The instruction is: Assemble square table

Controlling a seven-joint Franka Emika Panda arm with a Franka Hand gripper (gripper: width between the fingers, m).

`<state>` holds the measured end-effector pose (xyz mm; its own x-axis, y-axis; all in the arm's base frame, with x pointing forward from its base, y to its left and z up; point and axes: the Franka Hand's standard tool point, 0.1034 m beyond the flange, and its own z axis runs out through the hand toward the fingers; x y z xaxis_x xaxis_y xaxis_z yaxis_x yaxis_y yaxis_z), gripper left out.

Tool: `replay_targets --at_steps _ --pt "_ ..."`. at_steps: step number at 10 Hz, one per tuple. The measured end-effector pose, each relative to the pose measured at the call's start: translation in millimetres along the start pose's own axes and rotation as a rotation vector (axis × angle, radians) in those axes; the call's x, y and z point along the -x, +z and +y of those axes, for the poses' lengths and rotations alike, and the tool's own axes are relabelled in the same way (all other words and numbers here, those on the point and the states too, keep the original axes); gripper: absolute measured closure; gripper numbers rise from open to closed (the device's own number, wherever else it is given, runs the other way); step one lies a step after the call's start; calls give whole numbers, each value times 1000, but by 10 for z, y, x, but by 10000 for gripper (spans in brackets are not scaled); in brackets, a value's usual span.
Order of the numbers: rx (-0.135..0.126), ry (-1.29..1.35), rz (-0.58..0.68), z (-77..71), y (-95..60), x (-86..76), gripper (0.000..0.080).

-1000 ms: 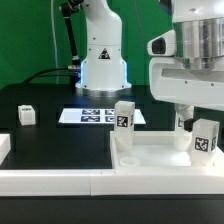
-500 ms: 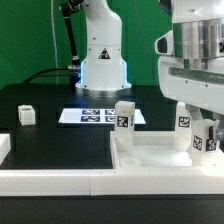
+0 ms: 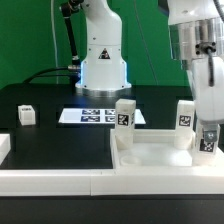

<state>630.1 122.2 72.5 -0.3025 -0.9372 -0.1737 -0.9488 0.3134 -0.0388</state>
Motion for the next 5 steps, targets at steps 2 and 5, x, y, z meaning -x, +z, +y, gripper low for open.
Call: replay_targets --at_steps 2,5 --pt "-9 75 8 -10 -9 -29 509" --pt "-17 152 25 -27 -26 -88 507"
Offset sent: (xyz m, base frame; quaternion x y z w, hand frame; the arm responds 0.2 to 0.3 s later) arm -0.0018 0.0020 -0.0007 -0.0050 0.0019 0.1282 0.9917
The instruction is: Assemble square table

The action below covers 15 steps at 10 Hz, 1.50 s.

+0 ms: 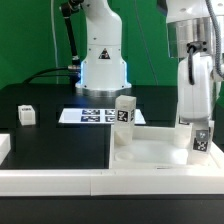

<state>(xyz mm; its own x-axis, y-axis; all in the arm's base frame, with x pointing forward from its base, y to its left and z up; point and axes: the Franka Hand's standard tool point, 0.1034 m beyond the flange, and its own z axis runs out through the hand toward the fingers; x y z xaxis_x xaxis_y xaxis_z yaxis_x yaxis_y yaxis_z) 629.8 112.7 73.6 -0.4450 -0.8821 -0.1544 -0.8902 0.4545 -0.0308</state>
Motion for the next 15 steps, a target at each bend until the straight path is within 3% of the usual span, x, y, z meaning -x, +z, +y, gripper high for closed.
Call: replay_targets --at_steps 1,2,3,4,5,6,8,9,10,15 --pt "1 -28 4 2 3 -15 505" --pt "2 -28 4 7 9 -17 431" --pt "-1 -40 2 -1 -8 -15 431" --pt "-11 -68 -9 -17 -97 -12 248" --pt "-23 -91 -27 -1 -221 -45 248" --pt "-29 -120 -38 17 -364 -94 172" --pt "-50 -169 -60 -31 -649 -280 154" --pt "-62 -181 -65 -132 -786 -368 151" --pt "-72 -172 -62 -192 -824 -437 151" --pt "-67 -187 -57 -165 -784 -434 151"
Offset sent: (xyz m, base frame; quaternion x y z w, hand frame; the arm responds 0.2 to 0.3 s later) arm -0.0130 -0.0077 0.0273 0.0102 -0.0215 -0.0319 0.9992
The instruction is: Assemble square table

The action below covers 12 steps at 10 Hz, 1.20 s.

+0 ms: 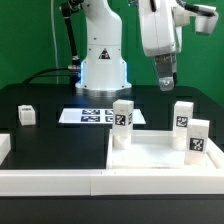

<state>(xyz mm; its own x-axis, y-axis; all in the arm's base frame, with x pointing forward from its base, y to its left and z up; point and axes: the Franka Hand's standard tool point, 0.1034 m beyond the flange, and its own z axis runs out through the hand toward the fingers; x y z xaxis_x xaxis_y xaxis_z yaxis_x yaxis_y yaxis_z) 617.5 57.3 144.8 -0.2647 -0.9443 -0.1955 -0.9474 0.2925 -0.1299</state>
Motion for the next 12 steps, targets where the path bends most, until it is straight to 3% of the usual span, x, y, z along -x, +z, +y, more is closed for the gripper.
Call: replay_targets --at_steps 1,3,5,11,12 --pt "-14 -101 -1 53 -42 -165 151" --pt "-4 -200 8 198 -123 -457 151" --pt "5 -437 19 257 -156 -638 151" --pt "14 -820 33 290 -105 -693 151" --pt "-3 -971 59 355 -70 -869 151"
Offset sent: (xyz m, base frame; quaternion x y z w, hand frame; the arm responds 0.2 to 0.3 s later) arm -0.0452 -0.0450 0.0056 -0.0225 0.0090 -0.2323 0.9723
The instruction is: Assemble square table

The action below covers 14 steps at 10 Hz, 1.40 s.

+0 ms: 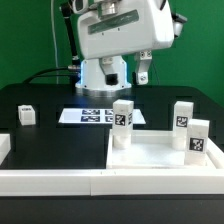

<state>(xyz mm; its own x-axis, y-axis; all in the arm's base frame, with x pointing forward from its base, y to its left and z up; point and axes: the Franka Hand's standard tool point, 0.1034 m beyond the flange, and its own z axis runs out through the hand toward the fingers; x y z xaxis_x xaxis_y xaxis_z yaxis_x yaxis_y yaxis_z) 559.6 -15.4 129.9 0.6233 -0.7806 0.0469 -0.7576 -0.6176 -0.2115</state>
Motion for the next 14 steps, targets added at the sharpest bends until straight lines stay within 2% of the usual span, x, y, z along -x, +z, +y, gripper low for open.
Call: replay_targets --at_steps 2,3,4,5,10,11,12,13,14 --pt "37 -202 -5 565 69 27 151" --pt "52 -344 -10 826 78 -21 151" --pt "66 -440 -6 1063 84 -111 151" --pt "76 -486 7 1189 82 -186 151" --pt "97 -776 -6 1191 82 -198 151" --pt "105 -902 -11 1258 87 -217 151" --pt "129 -1053 -32 1640 130 -228 151" --pt "141 -1113 -71 1987 156 -223 151" --pt "162 -1230 -107 2225 174 -212 151"
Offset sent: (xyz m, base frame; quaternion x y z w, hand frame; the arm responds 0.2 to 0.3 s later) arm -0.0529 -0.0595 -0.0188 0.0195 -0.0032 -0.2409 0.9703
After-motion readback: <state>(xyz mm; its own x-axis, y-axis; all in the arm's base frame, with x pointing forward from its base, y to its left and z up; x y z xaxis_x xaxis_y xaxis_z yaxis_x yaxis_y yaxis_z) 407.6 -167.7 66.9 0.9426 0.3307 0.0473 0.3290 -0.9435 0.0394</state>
